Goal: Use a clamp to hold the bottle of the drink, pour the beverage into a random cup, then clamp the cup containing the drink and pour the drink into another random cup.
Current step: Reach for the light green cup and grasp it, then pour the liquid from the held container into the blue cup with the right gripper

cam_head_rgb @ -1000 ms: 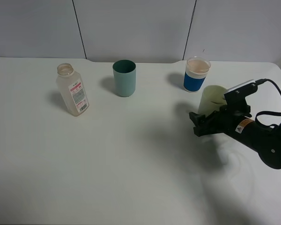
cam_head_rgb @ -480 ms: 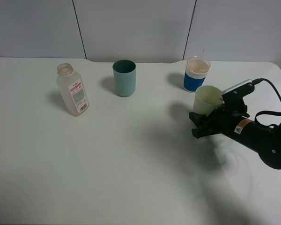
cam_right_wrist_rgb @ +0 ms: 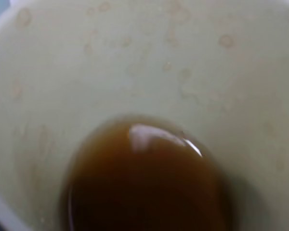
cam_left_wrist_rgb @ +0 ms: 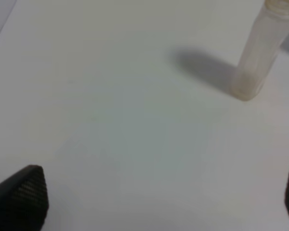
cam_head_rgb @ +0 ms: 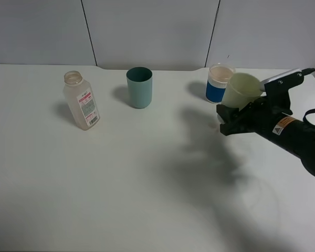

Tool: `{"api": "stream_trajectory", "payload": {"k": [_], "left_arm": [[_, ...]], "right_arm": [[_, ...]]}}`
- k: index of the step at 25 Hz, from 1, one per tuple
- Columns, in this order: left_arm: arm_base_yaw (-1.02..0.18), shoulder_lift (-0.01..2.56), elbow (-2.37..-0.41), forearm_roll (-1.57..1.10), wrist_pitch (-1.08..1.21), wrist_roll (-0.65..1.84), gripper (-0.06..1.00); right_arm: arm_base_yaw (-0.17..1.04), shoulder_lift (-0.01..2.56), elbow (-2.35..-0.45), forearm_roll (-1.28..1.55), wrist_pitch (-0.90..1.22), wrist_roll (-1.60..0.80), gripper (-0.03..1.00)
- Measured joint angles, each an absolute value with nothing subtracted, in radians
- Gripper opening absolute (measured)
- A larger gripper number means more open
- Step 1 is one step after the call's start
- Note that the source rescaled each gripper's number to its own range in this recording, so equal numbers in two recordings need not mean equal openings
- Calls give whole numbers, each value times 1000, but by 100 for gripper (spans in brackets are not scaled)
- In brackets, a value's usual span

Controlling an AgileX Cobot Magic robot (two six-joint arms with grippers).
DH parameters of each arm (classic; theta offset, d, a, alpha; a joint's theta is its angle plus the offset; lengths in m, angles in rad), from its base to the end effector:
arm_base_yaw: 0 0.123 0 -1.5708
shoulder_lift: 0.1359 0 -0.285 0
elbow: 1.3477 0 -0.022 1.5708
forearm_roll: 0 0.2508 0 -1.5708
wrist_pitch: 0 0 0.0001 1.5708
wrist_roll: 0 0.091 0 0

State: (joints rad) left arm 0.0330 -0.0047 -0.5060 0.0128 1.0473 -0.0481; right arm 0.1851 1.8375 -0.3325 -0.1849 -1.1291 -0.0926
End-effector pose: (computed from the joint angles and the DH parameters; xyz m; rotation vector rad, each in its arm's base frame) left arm -0.0058 0.0008 0.2800 -0.0825 2.0185 0.0057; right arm 0.2503 0.0622 0.1145 -0.4446 1.8114 0.1645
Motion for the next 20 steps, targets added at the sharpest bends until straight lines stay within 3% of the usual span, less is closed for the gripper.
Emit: {"api": "stream_trajectory", "payload": {"k": [12, 17, 20], "left_arm": [[33, -5, -506, 13, 1048, -48, 100], [33, -5, -506, 13, 1048, -48, 100], [33, -5, -506, 13, 1048, -48, 100]], "right_arm": [[185, 1528, -397, -186, -758, 52, 3], [185, 1491, -538, -331, -476, 220, 3], [185, 1487, -673, -580, -323, 432, 3]]}}
